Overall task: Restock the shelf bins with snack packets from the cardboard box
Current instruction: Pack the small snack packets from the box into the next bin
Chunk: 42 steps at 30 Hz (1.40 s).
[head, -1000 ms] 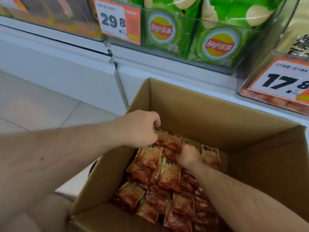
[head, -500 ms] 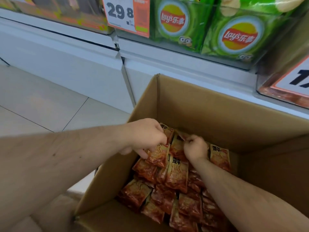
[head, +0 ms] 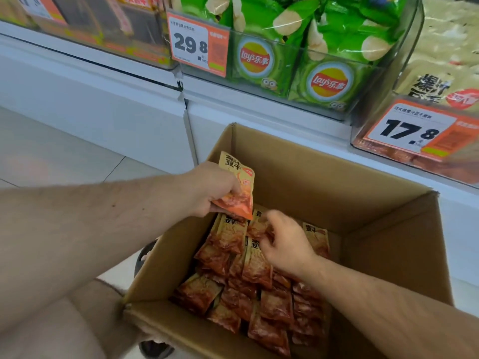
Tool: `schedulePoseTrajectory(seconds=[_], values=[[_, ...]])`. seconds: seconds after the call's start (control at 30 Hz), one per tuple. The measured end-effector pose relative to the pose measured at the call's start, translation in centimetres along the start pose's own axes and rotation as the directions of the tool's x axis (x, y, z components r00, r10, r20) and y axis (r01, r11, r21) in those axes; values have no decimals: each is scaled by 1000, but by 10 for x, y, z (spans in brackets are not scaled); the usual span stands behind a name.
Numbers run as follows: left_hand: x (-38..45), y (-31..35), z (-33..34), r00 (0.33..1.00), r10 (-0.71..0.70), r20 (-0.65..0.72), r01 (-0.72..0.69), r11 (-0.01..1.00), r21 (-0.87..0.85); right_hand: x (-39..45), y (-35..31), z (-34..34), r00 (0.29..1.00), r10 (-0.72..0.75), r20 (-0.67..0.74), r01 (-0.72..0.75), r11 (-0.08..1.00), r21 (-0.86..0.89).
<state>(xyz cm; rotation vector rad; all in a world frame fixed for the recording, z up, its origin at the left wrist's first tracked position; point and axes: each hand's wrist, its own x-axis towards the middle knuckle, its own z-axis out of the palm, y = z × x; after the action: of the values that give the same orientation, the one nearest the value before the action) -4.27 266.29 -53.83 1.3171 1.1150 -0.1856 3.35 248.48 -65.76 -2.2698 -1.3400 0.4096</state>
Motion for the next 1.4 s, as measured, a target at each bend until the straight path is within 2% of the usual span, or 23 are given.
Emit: schedulePoseTrajectory(seconds=[0.1, 0.2, 0.33, 0.47, 0.53, 0.6, 0.7, 0.77, 0.83, 0.9, 0.93, 1.0, 1.1, 1.17, 1.27, 1.4], values=[[-1, -9, -1, 1000, 23, 14, -24, 996, 88, -18, 22, 30, 938, 116, 326, 3, 940, -342], [0, -18, 0, 999, 22, 35, -27, 989, 144, -33, 30, 62, 834, 278, 476, -19, 878, -479], [1, -22, 0, 998, 26, 56, -36, 985, 170, -39, 33, 79, 839, 325, 436, -14, 815, -579], [3, -22, 0, 997, 35, 66, -47, 980, 193, -40, 39, 76, 892, 243, 382, 19, 824, -567], [3, -22, 0, 997, 37, 73, -51, 978, 202, -41, 38, 70, 923, 181, 339, 21, 856, -516], [3, -22, 1, 996, 40, 75, -55, 977, 205, -40, 37, 60, 964, 130, 230, -14, 895, -446], [0, -23, 1, 998, 28, 58, -39, 978, 203, -31, 25, 33, 982, 187, 19, -173, 941, -290], [-1, -24, 2, 999, 14, 52, -23, 982, 186, -22, 13, 6, 930, 363, -59, -367, 927, -82], [-6, -23, 4, 999, 5, 54, -14, 987, 162, -15, 3, -23, 832, 549, -81, -523, 824, 217], [-9, -22, 8, 997, 11, 74, -22, 990, 136, -13, -10, -55, 733, 679, -53, -576, 660, 483], [-12, -21, 10, 996, 16, 86, -26, 993, 119, -15, -14, -70, 717, 694, -63, -560, 628, 540], [-19, -20, 16, 993, 23, 116, -34, 995, 89, -25, -24, -100, 763, 631, -141, -476, 696, 538], [-28, -20, 25, 983, 58, 176, -64, 997, 31, -51, -46, -130, 871, 428, -239, -281, 835, 473], [-34, -18, 32, 980, 72, 183, -67, 997, -36, -68, -55, -133, 910, 292, -293, -146, 890, 432], [-47, -16, 41, 980, 66, 186, -39, 988, -146, -79, -60, -124, 922, 117, -368, 7, 948, 318], [-59, -15, 52, 971, 111, 212, -58, 969, -241, -82, -61, -120, 906, -35, -423, 157, 954, 257]])
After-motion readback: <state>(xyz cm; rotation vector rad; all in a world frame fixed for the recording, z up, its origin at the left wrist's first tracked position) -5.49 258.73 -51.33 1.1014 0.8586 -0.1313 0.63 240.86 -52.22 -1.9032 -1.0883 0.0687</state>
